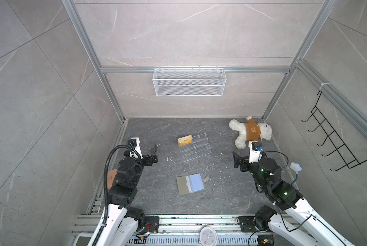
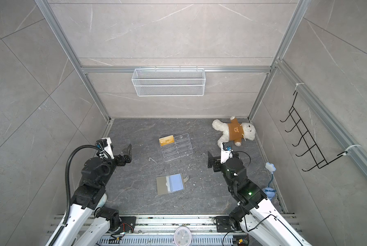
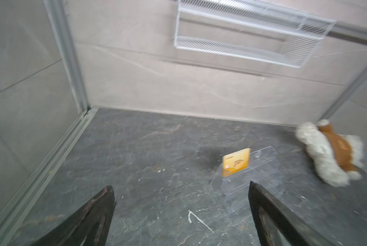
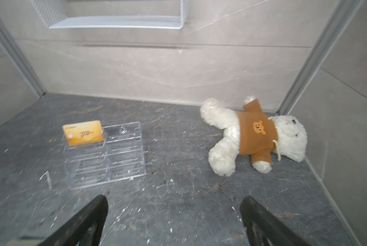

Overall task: Take the credit cards out of the card holder
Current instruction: Reset both arms

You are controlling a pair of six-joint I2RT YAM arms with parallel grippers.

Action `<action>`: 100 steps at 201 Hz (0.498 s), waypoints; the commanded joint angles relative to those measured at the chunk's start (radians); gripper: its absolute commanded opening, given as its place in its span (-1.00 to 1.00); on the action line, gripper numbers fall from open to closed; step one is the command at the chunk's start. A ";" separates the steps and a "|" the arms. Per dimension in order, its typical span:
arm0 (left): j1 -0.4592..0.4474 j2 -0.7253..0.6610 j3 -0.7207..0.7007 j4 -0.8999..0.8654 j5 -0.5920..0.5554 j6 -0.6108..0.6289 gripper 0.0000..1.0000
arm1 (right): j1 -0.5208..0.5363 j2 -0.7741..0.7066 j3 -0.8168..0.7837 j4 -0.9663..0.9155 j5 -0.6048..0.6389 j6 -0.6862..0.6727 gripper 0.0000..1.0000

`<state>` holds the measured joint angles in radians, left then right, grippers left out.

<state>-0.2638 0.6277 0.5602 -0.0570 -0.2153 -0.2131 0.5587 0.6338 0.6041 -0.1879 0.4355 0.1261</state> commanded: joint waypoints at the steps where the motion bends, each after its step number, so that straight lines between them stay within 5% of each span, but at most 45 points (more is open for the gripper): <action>1: 0.001 0.083 -0.112 0.176 -0.248 -0.091 1.00 | -0.061 0.060 -0.110 0.183 0.085 0.039 1.00; 55: 0.026 0.409 -0.268 0.684 -0.392 0.178 1.00 | -0.302 0.386 -0.228 0.557 -0.150 -0.015 1.00; 78: 0.047 0.555 -0.255 0.824 -0.379 0.237 1.00 | -0.398 0.512 -0.253 0.683 -0.204 -0.021 1.00; 100: 0.090 0.585 -0.248 0.863 -0.235 0.282 0.99 | -0.463 0.639 -0.283 0.872 -0.278 -0.006 1.00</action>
<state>-0.2100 1.1862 0.2787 0.5812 -0.5297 -0.0315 0.1486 1.1675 0.3500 0.4038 0.2668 0.1234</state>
